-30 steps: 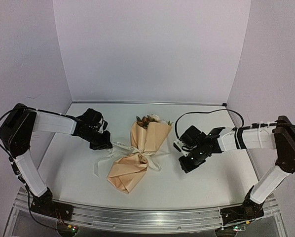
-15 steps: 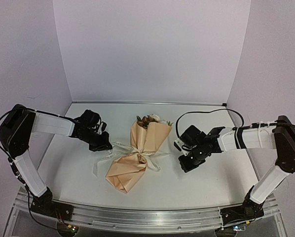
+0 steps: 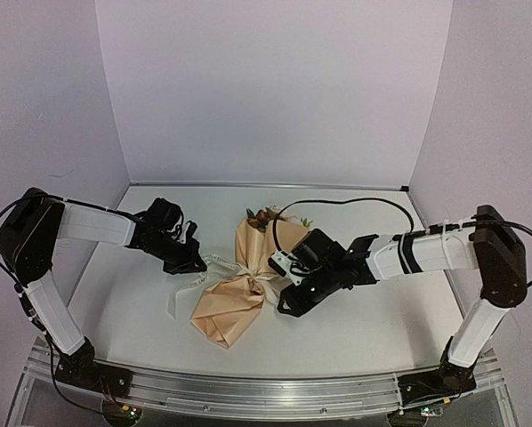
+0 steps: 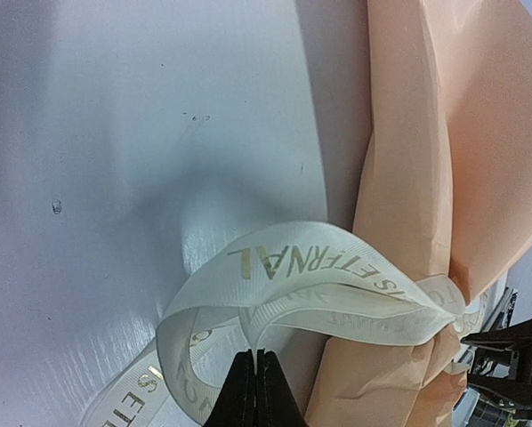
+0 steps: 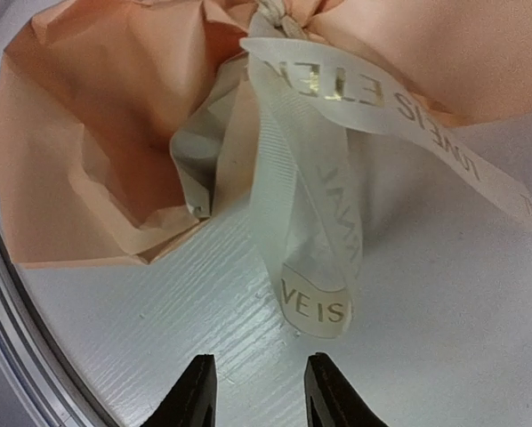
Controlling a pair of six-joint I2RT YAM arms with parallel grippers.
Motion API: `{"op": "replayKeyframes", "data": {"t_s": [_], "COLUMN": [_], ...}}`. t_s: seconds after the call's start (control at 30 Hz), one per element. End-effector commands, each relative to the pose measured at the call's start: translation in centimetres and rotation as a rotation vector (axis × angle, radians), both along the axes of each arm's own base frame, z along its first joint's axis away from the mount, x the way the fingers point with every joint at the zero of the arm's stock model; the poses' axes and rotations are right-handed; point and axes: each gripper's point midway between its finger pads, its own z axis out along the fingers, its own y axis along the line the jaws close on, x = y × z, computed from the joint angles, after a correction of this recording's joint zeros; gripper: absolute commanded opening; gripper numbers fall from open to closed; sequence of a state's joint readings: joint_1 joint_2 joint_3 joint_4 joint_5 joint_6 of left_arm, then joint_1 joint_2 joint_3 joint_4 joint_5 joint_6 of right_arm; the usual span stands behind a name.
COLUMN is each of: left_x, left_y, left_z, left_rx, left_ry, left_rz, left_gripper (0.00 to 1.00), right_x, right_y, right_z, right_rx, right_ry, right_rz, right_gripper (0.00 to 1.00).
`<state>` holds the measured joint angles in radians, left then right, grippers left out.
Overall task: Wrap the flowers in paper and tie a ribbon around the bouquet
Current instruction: Tie the half-tied ribbon around the folded bouquet.
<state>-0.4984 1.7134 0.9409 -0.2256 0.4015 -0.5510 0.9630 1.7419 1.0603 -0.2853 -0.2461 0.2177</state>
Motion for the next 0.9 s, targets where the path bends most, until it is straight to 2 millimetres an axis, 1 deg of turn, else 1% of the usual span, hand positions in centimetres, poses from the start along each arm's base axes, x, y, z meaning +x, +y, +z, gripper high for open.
{"op": "replayKeyframes", "data": {"t_s": [0.0, 0.1, 0.4, 0.6, 0.7, 0.87], "left_x": [0.7, 0.7, 0.5, 0.6, 0.5, 0.6], "left_y": [-0.9, -0.9, -0.9, -1.0, -1.1, -1.2], "left_z": [1.8, 1.8, 1.5, 1.7, 1.7, 1.6], "left_rx": [-0.039, -0.039, -0.044, -0.048, -0.051, -0.056], "left_ry": [-0.053, -0.053, -0.047, -0.051, -0.050, -0.047], "left_rz": [-0.020, -0.020, -0.025, -0.027, -0.030, -0.030], "left_gripper": [0.00, 0.00, 0.00, 0.00, 0.00, 0.00], "right_x": [0.9, 1.0, 1.5, 1.6, 1.8, 2.2], "right_y": [3.0, 3.6, 4.4, 3.8, 3.5, 3.7], "right_z": [1.4, 1.4, 0.3, -1.0, -1.3, -2.0], "right_rx": [0.077, 0.077, 0.041, -0.005, -0.021, -0.035], "right_ry": [-0.041, -0.047, -0.047, -0.052, -0.062, -0.069], "right_rz": [0.058, 0.068, 0.089, 0.090, 0.087, 0.083], "right_gripper": [0.36, 0.36, 0.35, 0.34, 0.34, 0.34]}}
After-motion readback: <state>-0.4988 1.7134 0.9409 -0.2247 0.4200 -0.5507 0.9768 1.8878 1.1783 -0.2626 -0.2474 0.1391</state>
